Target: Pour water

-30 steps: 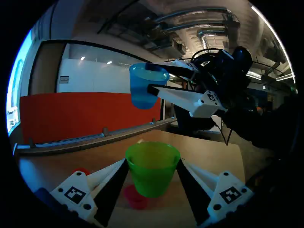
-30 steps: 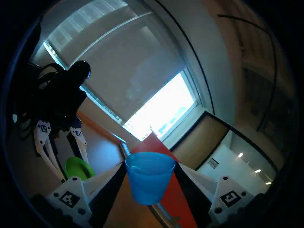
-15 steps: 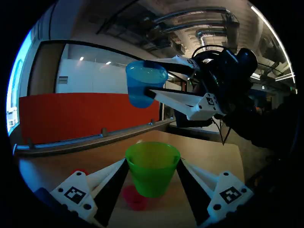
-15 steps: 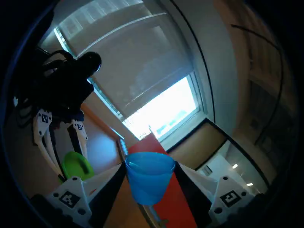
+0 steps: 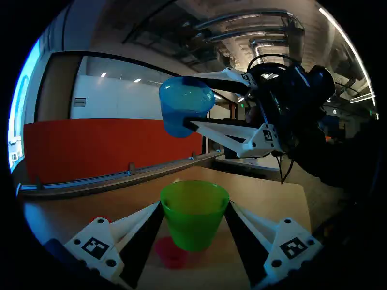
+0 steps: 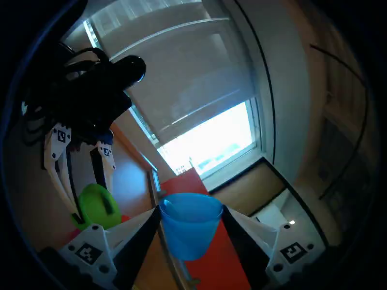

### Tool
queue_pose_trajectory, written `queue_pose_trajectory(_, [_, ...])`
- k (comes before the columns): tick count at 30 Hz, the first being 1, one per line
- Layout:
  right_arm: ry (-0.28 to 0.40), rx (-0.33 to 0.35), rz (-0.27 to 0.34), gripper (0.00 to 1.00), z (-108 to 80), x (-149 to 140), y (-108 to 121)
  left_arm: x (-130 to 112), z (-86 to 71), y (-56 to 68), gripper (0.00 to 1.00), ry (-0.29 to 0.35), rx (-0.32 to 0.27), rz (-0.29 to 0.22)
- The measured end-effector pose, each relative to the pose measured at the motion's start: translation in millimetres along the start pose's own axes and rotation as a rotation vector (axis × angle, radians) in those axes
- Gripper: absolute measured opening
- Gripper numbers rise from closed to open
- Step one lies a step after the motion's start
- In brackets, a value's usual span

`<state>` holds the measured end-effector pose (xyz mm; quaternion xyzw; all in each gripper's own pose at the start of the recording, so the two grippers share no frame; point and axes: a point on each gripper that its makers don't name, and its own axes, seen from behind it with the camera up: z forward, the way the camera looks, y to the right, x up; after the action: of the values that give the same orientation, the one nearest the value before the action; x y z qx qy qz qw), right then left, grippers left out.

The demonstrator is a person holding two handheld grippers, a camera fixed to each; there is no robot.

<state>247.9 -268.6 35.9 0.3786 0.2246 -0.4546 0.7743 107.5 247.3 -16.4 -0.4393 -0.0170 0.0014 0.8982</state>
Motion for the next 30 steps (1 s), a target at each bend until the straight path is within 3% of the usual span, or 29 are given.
queue_pose_trajectory(12, [-0.007, 0.001, -0.077, 0.93, 0.8, 1.0, -0.5, 2.7, 0.7, 1.9, 0.86, 0.003, -0.003, 0.0])
queue_pose_trajectory(30, [-0.017, -0.009, -0.13, 0.93, -0.7, -1.4, 4.1, 1.0, 3.6, 5.4, 0.86, -0.001, -0.008, 0.007])
